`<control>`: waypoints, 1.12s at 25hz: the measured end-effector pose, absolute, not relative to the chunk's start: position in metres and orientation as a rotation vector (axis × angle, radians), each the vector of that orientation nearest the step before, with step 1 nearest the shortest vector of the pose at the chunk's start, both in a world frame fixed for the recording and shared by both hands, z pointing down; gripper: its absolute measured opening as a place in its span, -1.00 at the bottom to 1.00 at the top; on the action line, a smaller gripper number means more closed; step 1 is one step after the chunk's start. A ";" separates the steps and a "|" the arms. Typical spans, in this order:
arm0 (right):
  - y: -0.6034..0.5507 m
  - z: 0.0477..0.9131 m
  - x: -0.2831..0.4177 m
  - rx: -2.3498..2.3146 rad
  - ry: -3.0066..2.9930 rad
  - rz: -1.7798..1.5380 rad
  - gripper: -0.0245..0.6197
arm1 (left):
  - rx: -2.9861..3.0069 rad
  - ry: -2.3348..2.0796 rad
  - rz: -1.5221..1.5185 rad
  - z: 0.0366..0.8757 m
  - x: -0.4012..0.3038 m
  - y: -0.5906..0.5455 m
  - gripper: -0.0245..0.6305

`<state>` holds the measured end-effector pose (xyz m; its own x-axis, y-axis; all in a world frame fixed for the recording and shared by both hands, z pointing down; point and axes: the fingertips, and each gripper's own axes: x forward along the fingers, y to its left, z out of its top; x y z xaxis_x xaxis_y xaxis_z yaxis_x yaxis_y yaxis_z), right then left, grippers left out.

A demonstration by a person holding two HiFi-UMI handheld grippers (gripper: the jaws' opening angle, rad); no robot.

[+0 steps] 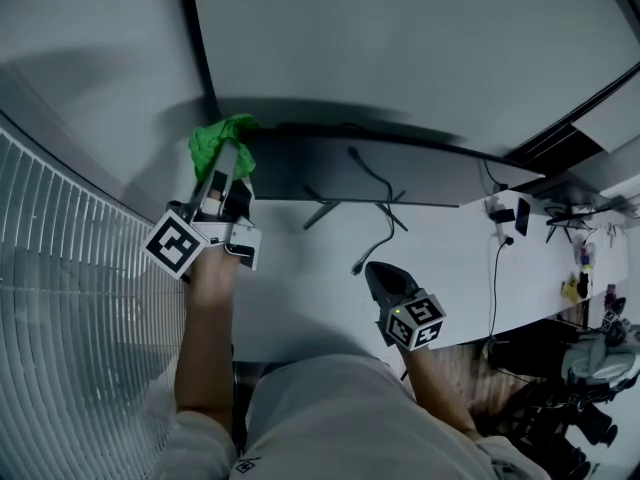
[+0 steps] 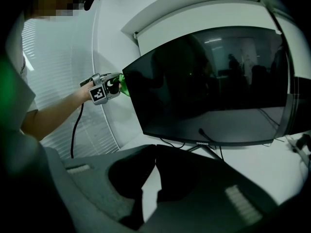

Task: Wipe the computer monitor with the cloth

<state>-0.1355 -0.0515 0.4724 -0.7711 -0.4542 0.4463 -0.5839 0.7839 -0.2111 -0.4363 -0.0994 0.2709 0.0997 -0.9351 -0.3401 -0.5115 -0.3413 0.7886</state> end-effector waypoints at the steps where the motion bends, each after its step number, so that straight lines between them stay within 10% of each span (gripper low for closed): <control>1: -0.052 0.471 -0.135 0.792 -2.600 0.485 -0.91 | 1.905 -1.380 -1.178 0.271 -0.435 -0.101 -0.74; 28: -0.054 0.530 -0.118 0.892 -2.446 0.540 -0.91 | 1.640 -1.071 -1.185 0.470 -0.437 -0.126 -0.74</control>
<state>-0.1180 -0.0535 0.5301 -0.6735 -0.4878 0.5553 -0.6763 0.7099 -0.1966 -0.4368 -0.1265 0.4699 0.1926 -0.9454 -0.2629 -0.1663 -0.2955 0.9407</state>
